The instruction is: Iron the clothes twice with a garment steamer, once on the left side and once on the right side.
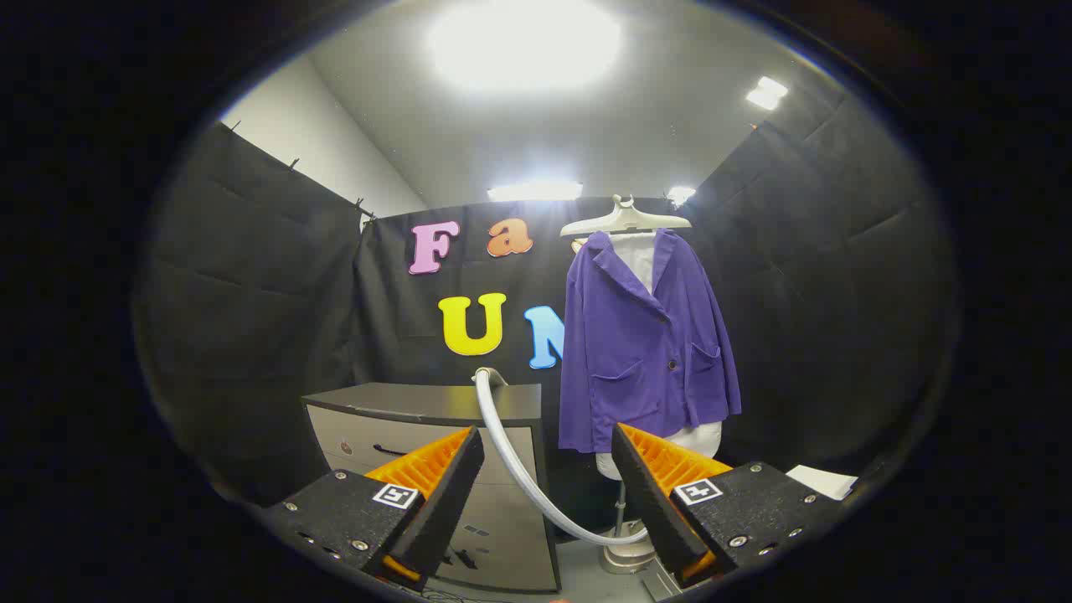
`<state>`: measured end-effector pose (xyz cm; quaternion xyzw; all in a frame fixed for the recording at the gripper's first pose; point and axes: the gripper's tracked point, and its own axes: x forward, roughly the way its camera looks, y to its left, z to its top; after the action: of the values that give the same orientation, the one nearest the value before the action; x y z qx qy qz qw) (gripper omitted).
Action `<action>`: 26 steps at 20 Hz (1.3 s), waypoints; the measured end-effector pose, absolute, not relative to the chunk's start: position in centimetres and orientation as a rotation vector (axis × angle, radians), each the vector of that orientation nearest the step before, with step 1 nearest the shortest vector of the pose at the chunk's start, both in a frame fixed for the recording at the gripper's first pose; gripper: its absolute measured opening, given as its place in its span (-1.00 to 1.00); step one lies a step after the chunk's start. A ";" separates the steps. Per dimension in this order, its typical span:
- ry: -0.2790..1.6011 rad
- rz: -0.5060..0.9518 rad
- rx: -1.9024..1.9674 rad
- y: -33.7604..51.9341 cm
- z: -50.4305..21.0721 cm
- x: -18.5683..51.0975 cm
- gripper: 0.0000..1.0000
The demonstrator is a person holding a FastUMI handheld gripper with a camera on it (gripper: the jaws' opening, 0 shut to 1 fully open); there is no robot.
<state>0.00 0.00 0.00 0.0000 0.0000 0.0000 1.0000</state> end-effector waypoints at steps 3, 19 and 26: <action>-0.006 -0.006 0.000 0.2 0.5 0.1 0.89; -0.042 0.026 -0.004 3.9 4.6 3.2 0.89; -0.067 0.126 0.010 5.7 11.5 10.0 0.89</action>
<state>9.97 5.71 11.52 0.0048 -0.0334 0.0630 0.9974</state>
